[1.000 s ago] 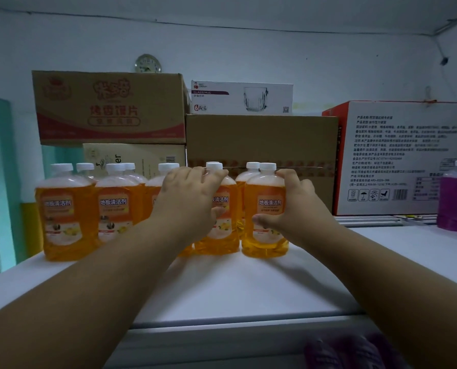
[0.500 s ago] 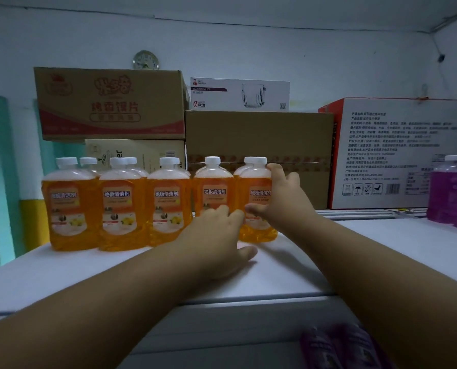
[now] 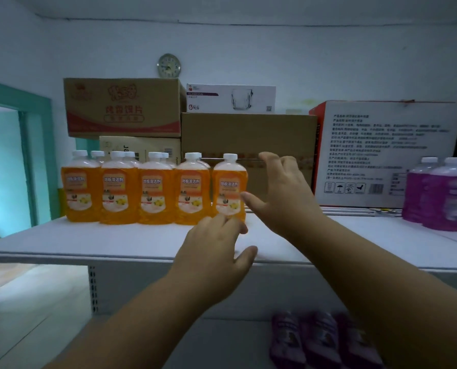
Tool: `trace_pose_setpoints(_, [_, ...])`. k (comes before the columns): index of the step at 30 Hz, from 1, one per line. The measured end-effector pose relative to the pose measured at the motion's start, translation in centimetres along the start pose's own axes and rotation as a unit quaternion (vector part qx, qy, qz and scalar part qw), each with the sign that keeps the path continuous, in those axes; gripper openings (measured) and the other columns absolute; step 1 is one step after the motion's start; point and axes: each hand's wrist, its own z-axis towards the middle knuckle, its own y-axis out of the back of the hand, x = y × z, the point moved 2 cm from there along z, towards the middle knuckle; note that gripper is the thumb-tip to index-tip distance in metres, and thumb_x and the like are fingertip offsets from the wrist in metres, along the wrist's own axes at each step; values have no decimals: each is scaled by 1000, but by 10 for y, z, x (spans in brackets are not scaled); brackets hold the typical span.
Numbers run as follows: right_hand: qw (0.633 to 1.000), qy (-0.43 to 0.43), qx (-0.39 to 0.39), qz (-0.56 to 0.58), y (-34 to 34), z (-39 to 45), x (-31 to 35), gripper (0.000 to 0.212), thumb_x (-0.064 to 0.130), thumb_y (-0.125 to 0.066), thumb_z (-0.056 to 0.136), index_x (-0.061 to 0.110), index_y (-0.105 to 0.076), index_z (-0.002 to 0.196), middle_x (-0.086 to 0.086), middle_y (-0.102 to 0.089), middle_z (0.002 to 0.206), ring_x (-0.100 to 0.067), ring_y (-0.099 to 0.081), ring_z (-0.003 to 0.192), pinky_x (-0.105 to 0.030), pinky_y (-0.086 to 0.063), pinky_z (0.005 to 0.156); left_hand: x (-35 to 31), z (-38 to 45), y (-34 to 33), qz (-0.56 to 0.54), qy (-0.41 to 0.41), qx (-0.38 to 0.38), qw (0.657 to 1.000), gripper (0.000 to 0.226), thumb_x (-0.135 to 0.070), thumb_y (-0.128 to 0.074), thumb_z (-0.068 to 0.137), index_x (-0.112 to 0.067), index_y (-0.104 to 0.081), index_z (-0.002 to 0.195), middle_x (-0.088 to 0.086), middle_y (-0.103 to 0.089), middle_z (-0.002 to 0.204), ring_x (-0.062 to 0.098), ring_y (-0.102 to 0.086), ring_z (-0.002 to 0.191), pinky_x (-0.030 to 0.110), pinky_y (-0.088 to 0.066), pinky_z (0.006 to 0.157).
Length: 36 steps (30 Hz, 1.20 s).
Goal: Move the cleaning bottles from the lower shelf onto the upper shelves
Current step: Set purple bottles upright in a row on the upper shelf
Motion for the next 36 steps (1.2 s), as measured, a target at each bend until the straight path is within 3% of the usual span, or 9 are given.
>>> trace_pose_setpoints(5, [997,66,-7,30,86,-83,-19,61,51,-64,85,30,-37,136,0,-42,133,-11,-45,108,-25,-38,82,-75,-53,-17,-47,-24,-43,998,39,-55,-43,87,-30,-60,111,-12,-59,105,9,-51,97,30,-42,81])
trace_pose_setpoints(10, [995,71,44,59,129,-174,-43,58,43,-65,85,21,-47,135,0,-48,125,-13,-49,107,-27,-40,86,-125,-103,-69,-73,-20,43,996,41,-52,-39,85,-26,-61,109,-9,-56,98,16,-50,90,36,-42,81])
trace_pose_setpoints(16, [995,7,90,34,114,-236,-81,58,46,-61,83,19,-50,133,0,-47,122,-14,-47,107,-33,-45,90,-130,-141,-158,-85,17,182,979,43,-52,-42,88,-27,-57,119,-7,-60,113,18,-54,103,40,-44,88])
trace_pose_setpoints(21, [989,-69,127,16,72,-251,-115,58,45,-64,83,18,-52,132,-1,-47,120,-14,-46,106,-38,-47,91,-97,-139,-228,-79,60,221,970,37,-47,-55,91,-26,-59,121,0,-63,117,21,-58,105,37,-47,88])
trace_pose_setpoints(26, [981,-113,154,-27,37,-236,-141,54,41,-70,82,17,-54,128,-4,-50,117,-20,-48,104,-40,-49,88,-67,-113,-281,-90,54,211,972,19,-37,-55,89,-19,-60,87,5,-64,89,30,-61,84,38,-46,66])
trace_pose_setpoints(28, [980,-128,149,-34,27,-230,-151,54,38,-72,80,17,-55,126,-7,-52,118,-24,-51,104,-41,-49,87,-53,-97,-296,-72,82,156,982,17,-31,-60,85,-17,-56,77,12,-62,83,36,-59,78,37,-42,63])
trace_pose_setpoints(30, [977,-148,151,-35,17,-229,-159,54,36,-74,79,17,-56,126,-9,-53,120,-26,-52,106,-40,-49,87,-39,-82,-310,-22,132,114,984,22,-28,-66,84,-7,-62,83,21,-62,88,41,-59,83,42,-46,68])
trace_pose_setpoints(33, [972,-162,165,-36,6,-229,-167,51,36,-71,80,16,-58,125,-9,-53,119,-27,-52,107,-38,-47,87,-17,-68,-335,3,286,214,934,52,-46,-65,85,-1,-60,111,25,-60,111,44,-56,107,46,-47,86])
trace_pose_setpoints(36, [969,-165,180,-26,1,-229,-175,47,35,-71,80,14,-60,121,-9,-54,116,-28,-52,105,-38,-46,86,-5,-60,-351,-81,355,298,883,67,-54,-67,79,-4,-59,122,23,-64,120,41,-61,112,40,-50,90])
